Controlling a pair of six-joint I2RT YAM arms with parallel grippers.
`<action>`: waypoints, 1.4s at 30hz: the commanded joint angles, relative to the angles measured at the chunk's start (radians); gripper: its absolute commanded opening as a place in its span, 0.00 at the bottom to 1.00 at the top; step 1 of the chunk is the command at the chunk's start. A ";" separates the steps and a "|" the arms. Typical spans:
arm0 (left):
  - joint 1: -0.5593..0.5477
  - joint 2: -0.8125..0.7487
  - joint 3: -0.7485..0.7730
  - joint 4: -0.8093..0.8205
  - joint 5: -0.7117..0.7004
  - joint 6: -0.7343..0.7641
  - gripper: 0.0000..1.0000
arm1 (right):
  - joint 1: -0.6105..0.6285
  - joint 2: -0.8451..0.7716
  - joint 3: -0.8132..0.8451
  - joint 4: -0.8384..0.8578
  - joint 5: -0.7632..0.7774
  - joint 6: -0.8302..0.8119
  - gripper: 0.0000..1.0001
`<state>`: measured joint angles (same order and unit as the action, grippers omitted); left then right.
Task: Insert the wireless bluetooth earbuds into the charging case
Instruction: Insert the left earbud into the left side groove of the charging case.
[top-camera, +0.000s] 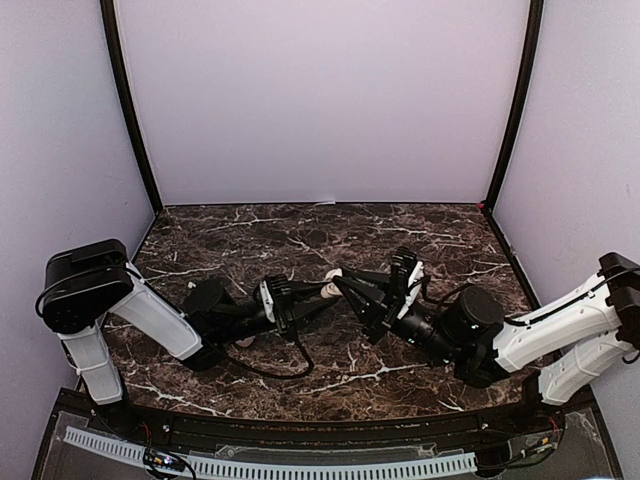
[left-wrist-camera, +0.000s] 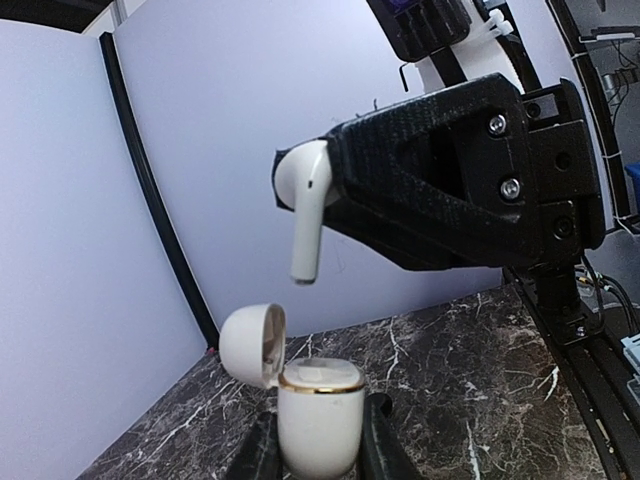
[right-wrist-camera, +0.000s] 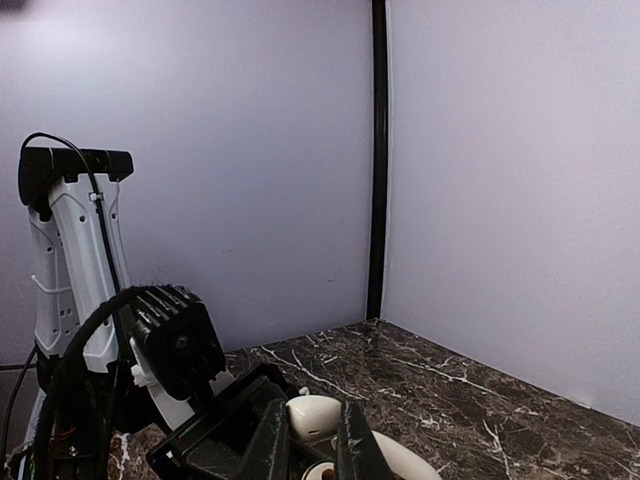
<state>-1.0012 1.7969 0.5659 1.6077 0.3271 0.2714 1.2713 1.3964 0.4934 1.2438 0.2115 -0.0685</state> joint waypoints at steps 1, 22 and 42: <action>-0.008 -0.004 0.006 0.185 -0.026 -0.027 0.00 | 0.012 0.007 -0.006 0.075 0.027 0.006 0.00; -0.011 0.001 0.014 0.223 -0.092 -0.084 0.00 | 0.013 -0.034 -0.066 0.081 0.038 0.021 0.00; -0.026 0.012 0.032 0.218 -0.100 -0.073 0.00 | 0.014 0.031 -0.028 0.104 0.056 0.047 0.00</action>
<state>-1.0191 1.8091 0.5747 1.6077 0.2363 0.1940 1.2747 1.4124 0.4400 1.2949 0.2455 -0.0311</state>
